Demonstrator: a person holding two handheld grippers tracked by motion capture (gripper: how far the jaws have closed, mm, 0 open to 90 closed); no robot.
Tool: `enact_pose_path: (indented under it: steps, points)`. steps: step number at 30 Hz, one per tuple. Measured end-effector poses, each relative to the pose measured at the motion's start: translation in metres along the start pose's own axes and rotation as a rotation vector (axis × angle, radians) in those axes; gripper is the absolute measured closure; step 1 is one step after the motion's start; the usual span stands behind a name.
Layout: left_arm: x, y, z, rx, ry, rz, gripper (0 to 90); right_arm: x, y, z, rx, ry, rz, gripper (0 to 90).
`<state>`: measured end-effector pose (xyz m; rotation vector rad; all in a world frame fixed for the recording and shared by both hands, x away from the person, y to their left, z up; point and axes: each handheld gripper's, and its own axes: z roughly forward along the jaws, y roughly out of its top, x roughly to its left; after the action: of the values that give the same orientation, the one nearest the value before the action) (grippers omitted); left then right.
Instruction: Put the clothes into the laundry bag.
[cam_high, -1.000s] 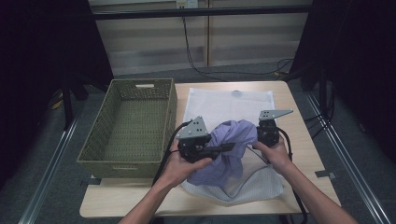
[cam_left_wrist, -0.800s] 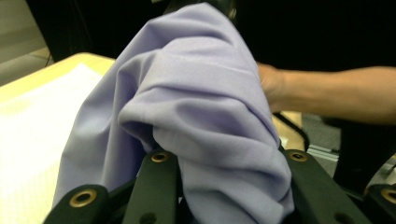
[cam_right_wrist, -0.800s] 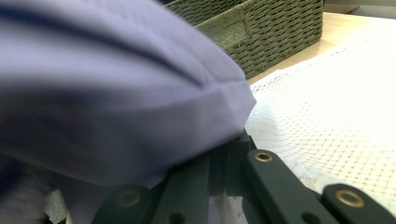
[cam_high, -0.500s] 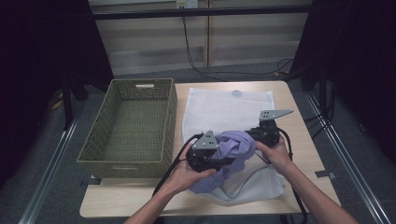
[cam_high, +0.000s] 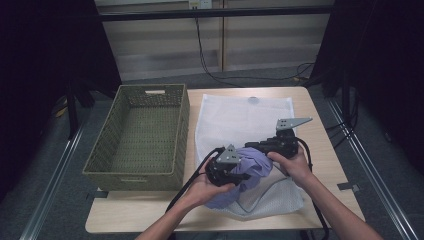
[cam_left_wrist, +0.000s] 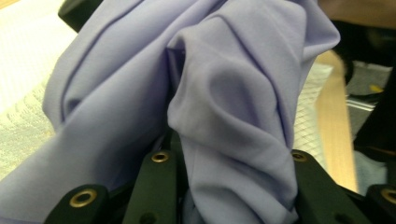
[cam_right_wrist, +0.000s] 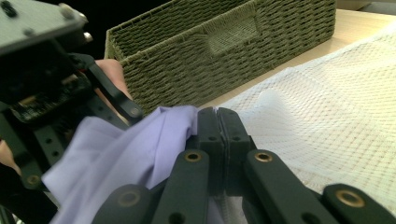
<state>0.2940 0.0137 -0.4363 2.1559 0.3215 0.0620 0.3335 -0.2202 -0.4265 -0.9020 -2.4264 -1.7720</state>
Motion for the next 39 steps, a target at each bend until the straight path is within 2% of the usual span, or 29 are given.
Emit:
enact_pose_path:
  steps: [1,2,5,11,12,15,19,21,25,27,28,30,32,36,39]
  points:
    - [0.0,0.0,0.003,0.014,0.015,0.015,69.1,0.0,0.0,0.0,-0.001,0.001,0.0,89.9]
    - [-0.001,0.0,0.005,0.026,0.019,0.01,69.0,0.001,0.001,0.0,0.001,0.001,-0.001,89.8]
    - [-0.001,-0.001,0.011,0.02,0.005,0.004,69.0,0.003,0.003,-0.002,-0.007,0.001,-0.007,89.9]
    - [0.0,-0.005,0.02,0.048,0.003,-0.001,68.8,0.006,0.006,-0.006,-0.016,0.005,-0.017,89.9]
    - [0.001,-0.006,0.023,0.046,0.019,-0.017,68.7,0.008,0.007,-0.006,-0.013,0.003,-0.024,89.8]
    - [0.004,-0.01,0.028,0.051,0.026,-0.036,68.6,0.009,0.008,-0.007,-0.009,0.002,-0.027,89.8]
    - [0.007,-0.016,0.032,0.057,0.046,-0.05,67.9,0.01,0.008,-0.008,-0.012,0.002,-0.029,89.8]
    - [0.01,-0.023,0.039,0.077,0.069,-0.049,67.2,0.011,0.008,-0.008,-0.01,0.001,-0.03,89.8]
    - [0.013,-0.024,0.044,0.071,0.063,-0.076,65.9,0.012,0.008,-0.006,-0.001,-0.002,-0.031,89.8]
    - [0.014,-0.025,0.046,0.077,0.063,-0.074,64.6,0.012,0.008,-0.006,0.002,-0.003,-0.029,89.8]
    - [0.014,-0.025,0.047,0.075,0.061,-0.088,57.9,0.011,0.007,-0.007,0.005,-0.002,-0.027,89.8]
    - [0.014,-0.025,0.046,0.089,0.062,-0.091,55.6,0.01,0.007,-0.007,0.006,-0.004,-0.025,89.8]
    - [0.014,-0.024,0.045,0.08,0.057,-0.085,45.8,0.008,0.004,-0.008,0.009,-0.007,-0.016,89.8]
    - [0.013,-0.021,0.04,0.072,0.055,-0.098,33.4,0.006,0.003,-0.009,0.012,-0.01,-0.014,89.8]
    - [0.01,-0.017,0.03,0.031,0.044,-0.112,26.2,0.006,0.003,-0.009,0.009,-0.012,-0.013,89.7]
